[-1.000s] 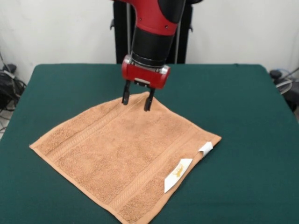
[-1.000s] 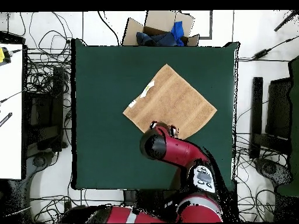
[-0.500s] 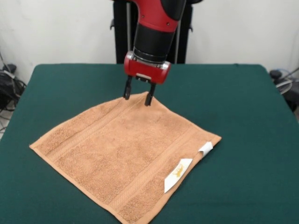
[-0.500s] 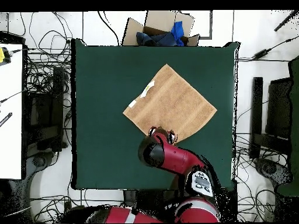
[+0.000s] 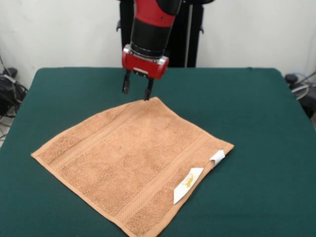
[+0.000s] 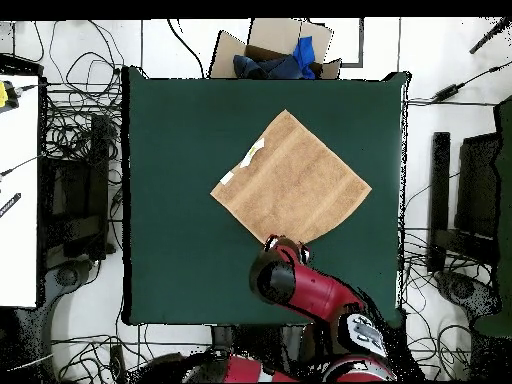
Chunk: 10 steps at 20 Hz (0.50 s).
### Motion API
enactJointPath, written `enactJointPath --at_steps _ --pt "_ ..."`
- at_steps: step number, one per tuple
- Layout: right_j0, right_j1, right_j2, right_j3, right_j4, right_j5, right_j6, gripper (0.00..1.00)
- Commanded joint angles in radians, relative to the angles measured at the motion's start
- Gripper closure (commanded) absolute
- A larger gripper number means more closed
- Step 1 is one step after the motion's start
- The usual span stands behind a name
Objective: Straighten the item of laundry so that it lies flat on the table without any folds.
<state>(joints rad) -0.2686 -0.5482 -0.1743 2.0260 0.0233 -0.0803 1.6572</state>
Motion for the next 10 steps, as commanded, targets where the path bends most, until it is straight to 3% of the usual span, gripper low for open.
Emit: enactJointPath --at_steps 1,10 --pt "-0.030 -0.006 0.068 0.099 -0.045 -0.065 0.211 0.00" --pt "-0.105 0.012 0.129 0.125 -0.076 -0.128 0.223 0.00"
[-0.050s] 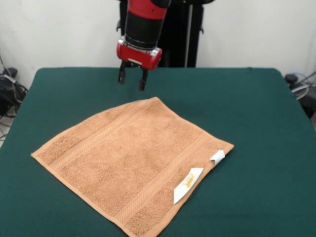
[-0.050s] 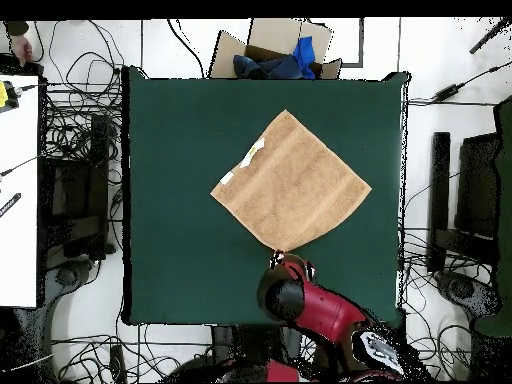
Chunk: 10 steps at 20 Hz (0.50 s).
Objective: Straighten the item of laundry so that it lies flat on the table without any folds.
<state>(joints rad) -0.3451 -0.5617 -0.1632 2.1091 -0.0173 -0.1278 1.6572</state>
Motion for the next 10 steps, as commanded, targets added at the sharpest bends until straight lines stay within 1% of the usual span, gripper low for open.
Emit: enactJointPath --at_steps 1,3,10 --pt "-0.027 0.024 0.117 0.038 -0.035 -0.080 0.220 0.00" --pt "-0.035 0.019 0.128 0.040 -0.035 -0.082 0.223 0.00" --pt "-0.008 0.052 0.120 0.011 -0.013 -0.120 0.225 0.00"
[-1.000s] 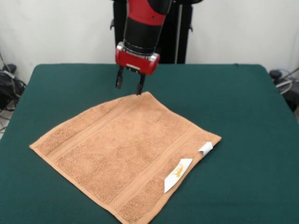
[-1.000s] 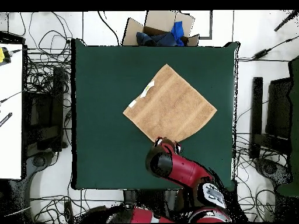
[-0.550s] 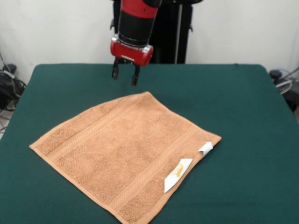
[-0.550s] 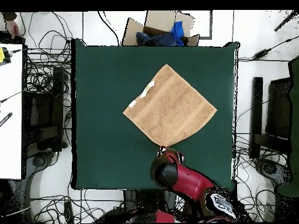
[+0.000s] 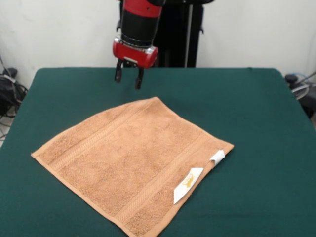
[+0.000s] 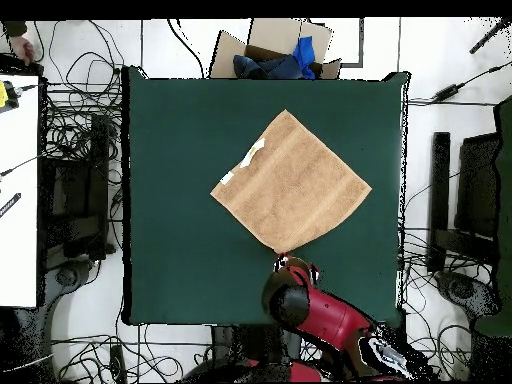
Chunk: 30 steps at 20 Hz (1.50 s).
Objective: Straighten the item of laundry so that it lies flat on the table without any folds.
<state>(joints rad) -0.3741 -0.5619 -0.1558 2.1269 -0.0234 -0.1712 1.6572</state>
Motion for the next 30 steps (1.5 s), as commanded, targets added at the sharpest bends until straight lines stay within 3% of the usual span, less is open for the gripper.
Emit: enactJointPath --at_steps 1,8,30 --pt "0.025 0.052 0.111 -0.011 -0.003 -0.071 0.222 0.00" --pt "0.086 -0.029 0.084 -0.074 0.089 0.142 0.186 0.00" --pt "0.105 -0.068 0.063 -0.237 0.088 0.335 0.143 0.00"
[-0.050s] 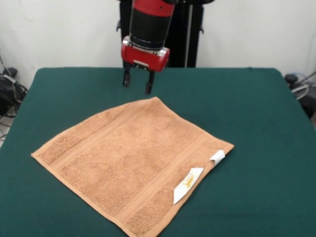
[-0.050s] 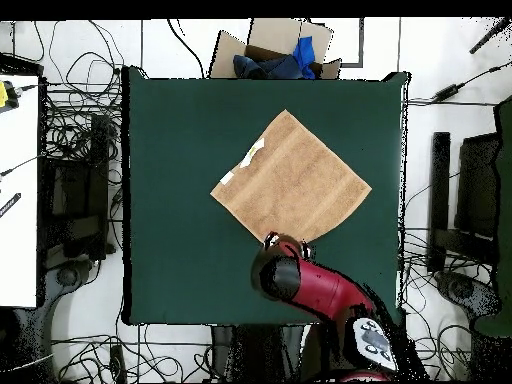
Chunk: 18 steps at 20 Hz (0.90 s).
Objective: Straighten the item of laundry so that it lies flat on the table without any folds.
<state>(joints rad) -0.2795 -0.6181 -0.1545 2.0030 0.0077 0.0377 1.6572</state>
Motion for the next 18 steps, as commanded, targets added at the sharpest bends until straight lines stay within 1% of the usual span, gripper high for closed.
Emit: enactJointPath --at_steps 1,4,9,14,18 --pt "0.012 -0.011 0.059 -0.125 0.060 0.139 0.144 0.00" --pt "0.030 -0.004 0.040 -0.174 0.074 0.198 0.148 0.00" --pt "0.042 0.007 0.030 -0.211 0.070 0.226 0.156 0.00" --pt "0.054 0.034 0.023 -0.204 0.059 0.178 0.183 0.00" --pt "0.059 0.040 0.015 -0.189 0.039 0.151 0.182 0.00"
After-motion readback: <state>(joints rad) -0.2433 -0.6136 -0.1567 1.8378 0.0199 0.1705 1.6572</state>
